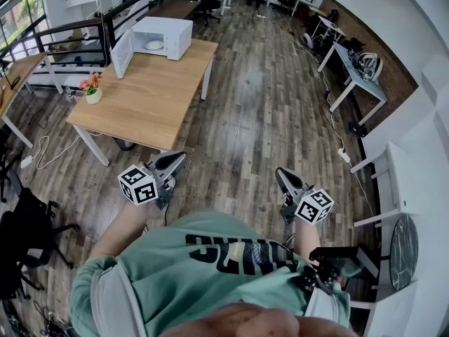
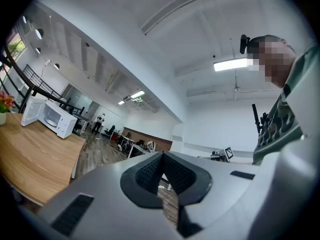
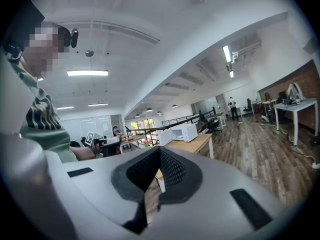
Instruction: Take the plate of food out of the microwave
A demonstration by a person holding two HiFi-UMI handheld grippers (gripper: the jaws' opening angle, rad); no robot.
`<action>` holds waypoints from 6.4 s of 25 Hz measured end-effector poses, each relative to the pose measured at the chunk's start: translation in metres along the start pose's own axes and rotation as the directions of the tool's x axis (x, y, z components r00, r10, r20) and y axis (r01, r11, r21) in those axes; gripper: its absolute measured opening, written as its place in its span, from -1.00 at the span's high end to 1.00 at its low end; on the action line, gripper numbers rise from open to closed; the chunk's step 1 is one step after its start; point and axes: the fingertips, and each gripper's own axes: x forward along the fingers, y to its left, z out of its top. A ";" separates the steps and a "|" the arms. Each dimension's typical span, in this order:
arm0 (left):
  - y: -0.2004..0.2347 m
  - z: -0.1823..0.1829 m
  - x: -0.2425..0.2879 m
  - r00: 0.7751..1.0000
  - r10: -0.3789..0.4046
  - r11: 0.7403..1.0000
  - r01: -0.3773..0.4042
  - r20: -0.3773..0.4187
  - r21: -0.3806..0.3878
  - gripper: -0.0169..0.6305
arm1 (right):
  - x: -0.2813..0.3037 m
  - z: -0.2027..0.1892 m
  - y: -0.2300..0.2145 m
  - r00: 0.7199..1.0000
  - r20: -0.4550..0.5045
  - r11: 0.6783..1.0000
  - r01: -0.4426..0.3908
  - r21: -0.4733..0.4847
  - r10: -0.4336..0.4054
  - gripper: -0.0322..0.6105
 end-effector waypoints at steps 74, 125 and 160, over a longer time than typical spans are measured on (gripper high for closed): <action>-0.002 -0.014 0.181 0.982 -0.167 0.977 0.176 -0.084 0.121 0.94 | -0.054 0.023 -0.117 0.997 0.064 0.997 0.047 0.059 -0.051 0.88; 0.324 0.053 0.468 0.975 0.221 0.975 -0.220 -0.018 0.041 0.94 | 0.314 0.123 -0.500 0.905 -0.043 0.904 -0.417 0.094 0.422 0.88; 0.690 0.149 0.324 0.623 0.755 0.652 -0.748 0.205 -0.127 0.94 | 0.845 0.166 -0.438 0.414 -0.305 0.442 -0.896 0.028 0.858 0.88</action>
